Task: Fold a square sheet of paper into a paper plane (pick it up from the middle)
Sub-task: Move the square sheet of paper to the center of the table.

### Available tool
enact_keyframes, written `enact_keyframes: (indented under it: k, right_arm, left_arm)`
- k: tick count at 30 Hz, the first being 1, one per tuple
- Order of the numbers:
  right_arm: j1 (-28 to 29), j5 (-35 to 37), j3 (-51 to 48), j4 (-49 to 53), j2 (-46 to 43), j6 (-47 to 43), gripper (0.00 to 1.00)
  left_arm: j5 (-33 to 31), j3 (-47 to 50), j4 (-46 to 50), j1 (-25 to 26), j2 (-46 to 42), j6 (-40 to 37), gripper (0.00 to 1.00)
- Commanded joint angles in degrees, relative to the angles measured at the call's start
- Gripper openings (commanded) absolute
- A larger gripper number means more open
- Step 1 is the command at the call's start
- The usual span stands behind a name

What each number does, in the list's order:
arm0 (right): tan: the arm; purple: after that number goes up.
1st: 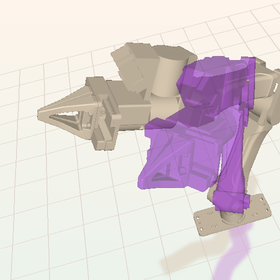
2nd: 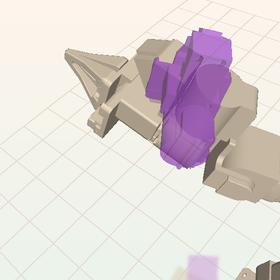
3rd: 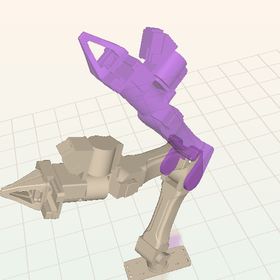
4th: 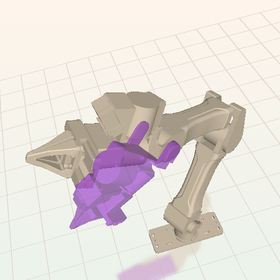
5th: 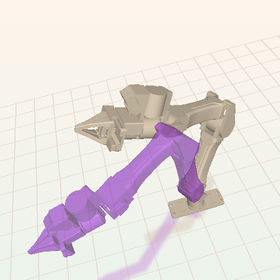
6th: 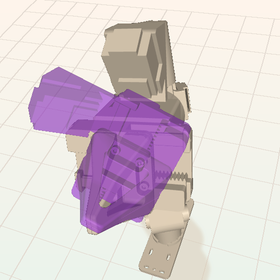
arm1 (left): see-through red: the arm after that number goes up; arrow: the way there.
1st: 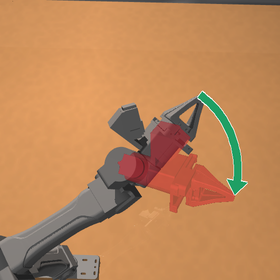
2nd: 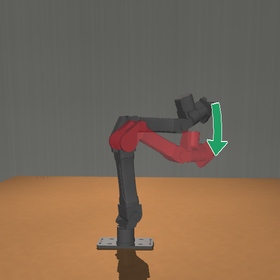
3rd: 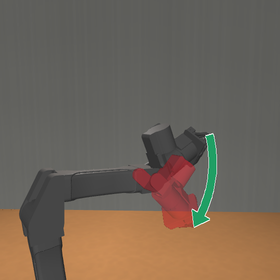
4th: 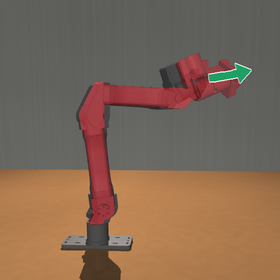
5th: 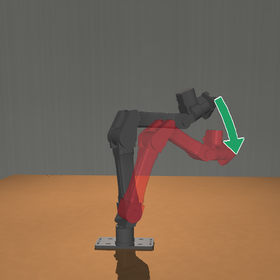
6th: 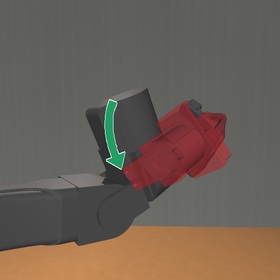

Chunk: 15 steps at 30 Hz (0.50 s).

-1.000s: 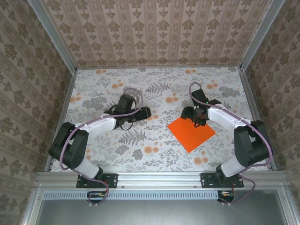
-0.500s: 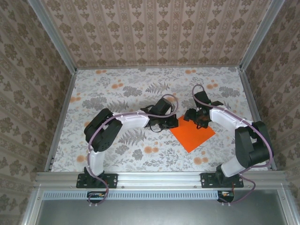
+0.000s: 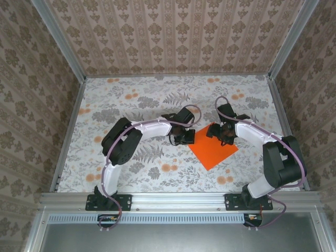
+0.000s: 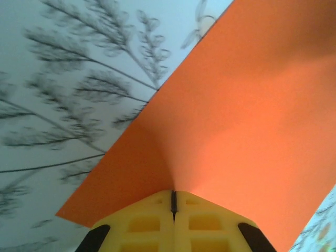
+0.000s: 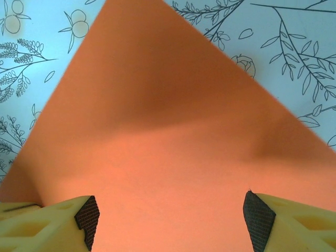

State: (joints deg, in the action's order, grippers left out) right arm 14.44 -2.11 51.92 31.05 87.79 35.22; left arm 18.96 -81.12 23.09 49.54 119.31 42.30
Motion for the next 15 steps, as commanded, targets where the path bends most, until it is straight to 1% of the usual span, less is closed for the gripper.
enact_keyframes:
  k: [1, 4, 6, 8, 10, 11, 12, 13, 15]
  right_arm:
    - [1.0, 1.5, 1.6, 2.5, 0.1, -4.5, 0.77]
    - [3.7, 4.2, 3.6, 4.7, 1.4, -7.8, 0.77]
    - [5.5, 5.1, 5.3, 5.8, 2.8, -9.5, 0.77]
    - [7.8, 5.2, 7.3, 6.8, 4.2, -11.3, 0.76]
    - [10.2, 5.4, 9.9, 8.1, 6.2, -12.9, 0.76]
    - [11.4, 5.4, 10.9, 8.6, 7.0, -13.6, 0.76]
    - [12.5, 5.4, 12.1, 9.1, 8.0, -14.2, 0.77]
    - [13.4, 5.2, 13.2, 9.5, 9.0, -14.8, 0.79]
    - [14.4, 4.8, 15.5, 10.5, 10.7, -16.6, 0.81]
  left_arm:
    - [-2.4, -2.7, 9.7, -3.9, 1.9, -10.1, 0.00]
    - [-0.6, -3.3, 10.7, -7.0, 1.6, -16.4, 0.00]
    - [2.8, -3.9, 10.3, -9.0, 1.9, -19.0, 0.00]
    - [5.9, -4.3, 9.5, -10.5, 1.7, -20.9, 0.00]
    - [7.4, -4.6, 8.7, -11.5, 0.6, -21.6, 0.01]
    - [7.8, -4.7, 8.3, -11.9, -0.2, -21.3, 0.05]
    - [8.6, -4.6, 7.5, -12.3, -1.4, -20.6, 0.11]
    - [9.9, -4.2, 6.5, -13.1, -2.7, -19.5, 0.21]
    - [12.3, -2.9, 4.2, -15.5, -5.3, -16.3, 0.32]
